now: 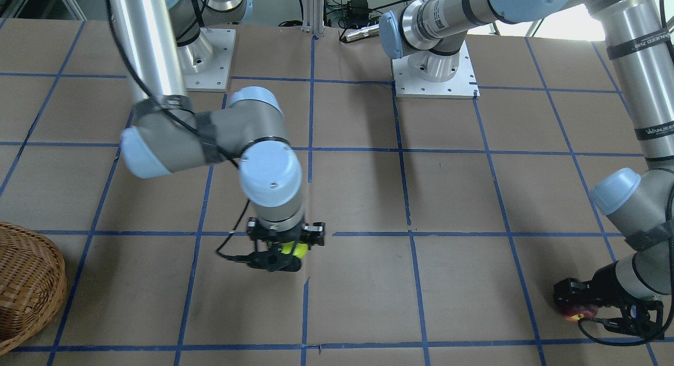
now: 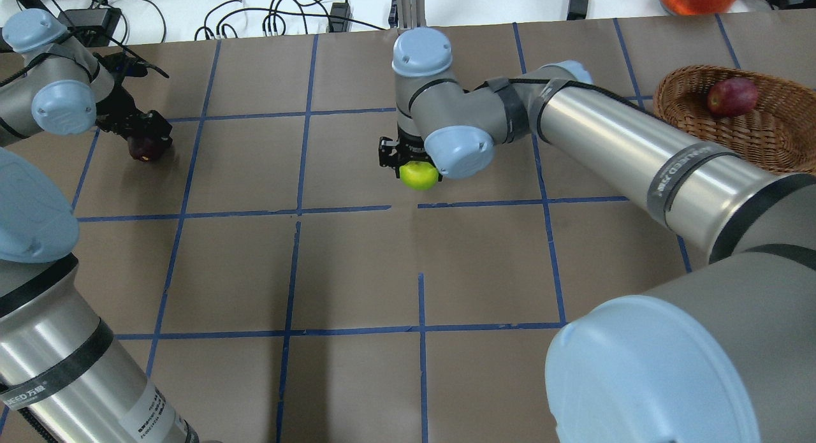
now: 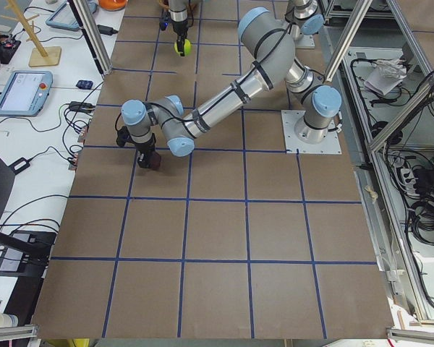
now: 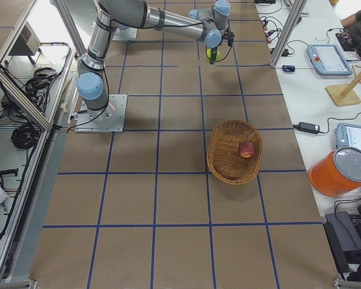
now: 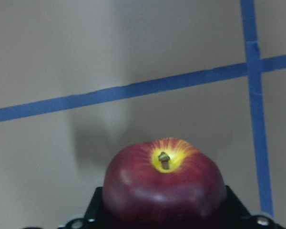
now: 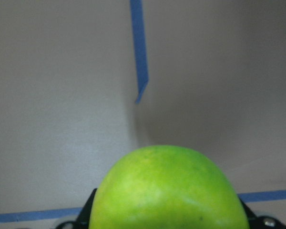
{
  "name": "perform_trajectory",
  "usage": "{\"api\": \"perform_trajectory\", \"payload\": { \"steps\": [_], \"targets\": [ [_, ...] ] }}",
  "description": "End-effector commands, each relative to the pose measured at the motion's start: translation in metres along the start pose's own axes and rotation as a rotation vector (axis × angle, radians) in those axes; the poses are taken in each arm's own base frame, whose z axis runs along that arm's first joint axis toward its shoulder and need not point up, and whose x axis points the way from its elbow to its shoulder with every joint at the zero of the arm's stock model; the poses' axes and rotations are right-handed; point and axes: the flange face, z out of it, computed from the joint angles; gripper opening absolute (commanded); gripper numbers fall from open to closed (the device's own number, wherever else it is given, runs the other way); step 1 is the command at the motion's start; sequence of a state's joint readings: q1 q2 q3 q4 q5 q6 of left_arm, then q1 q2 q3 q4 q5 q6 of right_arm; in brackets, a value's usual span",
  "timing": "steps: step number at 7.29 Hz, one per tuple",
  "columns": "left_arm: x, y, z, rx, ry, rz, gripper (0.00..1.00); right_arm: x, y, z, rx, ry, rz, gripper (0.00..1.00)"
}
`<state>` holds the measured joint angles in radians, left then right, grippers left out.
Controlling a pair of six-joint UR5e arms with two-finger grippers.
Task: Put all apples into basket
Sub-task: 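Drop the green apple into the basket while left carries dark apple to center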
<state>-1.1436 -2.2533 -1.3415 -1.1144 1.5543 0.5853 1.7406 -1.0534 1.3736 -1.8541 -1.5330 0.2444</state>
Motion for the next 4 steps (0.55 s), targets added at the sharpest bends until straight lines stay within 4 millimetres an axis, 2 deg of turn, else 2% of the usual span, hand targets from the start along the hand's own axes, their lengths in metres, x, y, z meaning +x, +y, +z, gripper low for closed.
{"api": "perform_trajectory", "payload": {
  "steps": [1,2,3,4],
  "targets": [
    [0.067,0.013,-0.075,-0.066,0.045,-0.078,0.41,0.192,-0.053,-0.081,0.025,0.068,-0.037,0.0],
    [0.12,0.017,-0.103,-0.091,0.071,-0.167,0.41,0.273,-0.06,-0.078,0.011,0.065,-0.053,0.0],
    [0.178,0.021,-0.109,-0.105,0.155,-0.253,0.41,0.337,-0.063,-0.065,-0.007,0.056,-0.082,0.0],
    [0.224,0.029,-0.108,-0.118,0.197,-0.355,0.41,0.373,-0.072,-0.033,-0.046,0.038,-0.139,0.0]
  ]
}}
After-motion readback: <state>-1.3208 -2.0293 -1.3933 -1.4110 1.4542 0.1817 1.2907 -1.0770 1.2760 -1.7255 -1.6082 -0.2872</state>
